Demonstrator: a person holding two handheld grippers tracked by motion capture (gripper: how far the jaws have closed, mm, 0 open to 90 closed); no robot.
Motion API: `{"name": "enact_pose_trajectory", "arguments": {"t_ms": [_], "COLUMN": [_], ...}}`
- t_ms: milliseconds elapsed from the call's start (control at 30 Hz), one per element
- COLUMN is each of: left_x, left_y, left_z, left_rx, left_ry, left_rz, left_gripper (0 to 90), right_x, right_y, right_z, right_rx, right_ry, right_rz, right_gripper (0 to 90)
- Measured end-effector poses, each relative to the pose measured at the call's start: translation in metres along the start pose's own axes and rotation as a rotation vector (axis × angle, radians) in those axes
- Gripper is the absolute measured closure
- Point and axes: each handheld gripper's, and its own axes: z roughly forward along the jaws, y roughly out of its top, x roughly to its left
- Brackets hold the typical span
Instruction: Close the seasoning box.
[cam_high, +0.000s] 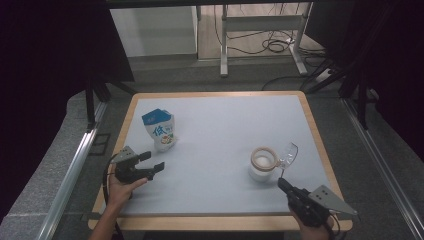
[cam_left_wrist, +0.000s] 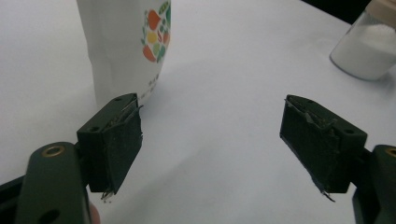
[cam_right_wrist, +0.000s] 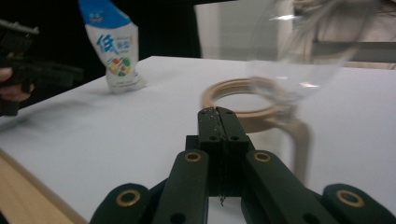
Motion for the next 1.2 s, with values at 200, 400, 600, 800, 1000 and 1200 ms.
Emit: {"name": "enact_pose_trajectory", "arguments": {"t_ms": [200, 400, 600, 800, 1000, 1200], "left_x": [-0.007, -0.014, -0.018, -0.020, -0.021, -0.022], "left_y": [-0.002, -0.002, -0.004, -0.008, -0.011, -0.011], "left_z": [0.003, 0.008, 0.010, 0.009, 0.008, 0.009], "left_rx": [0.015, 0.025, 0.034, 0.036, 0.041, 0.043], "left_ry": [-0.001, -0.009, -0.012, -0.017, -0.012, -0.010], "left_rz": [0.019, 0.044, 0.058, 0.060, 0.068, 0.068], "left_gripper": [20.8, 20.8, 20.8, 20.8, 20.8, 20.7], "right_x": [-0.033, -0.049, -0.054, -0.051, -0.046, -0.041], "right_y": [0.012, 0.021, 0.024, 0.030, 0.035, 0.039], "right_z": [-0.004, 0.003, 0.010, 0.017, 0.026, 0.044], "right_rx": [-0.039, -0.055, -0.054, -0.062, -0.060, -0.028], "right_ry": [-0.097, -0.139, -0.146, -0.140, -0.124, -0.083], "right_rz": [0.052, 0.069, 0.069, 0.065, 0.054, 0.048], "right_gripper": [90.0, 90.0, 90.0, 90.0, 90.0, 90.0]}}
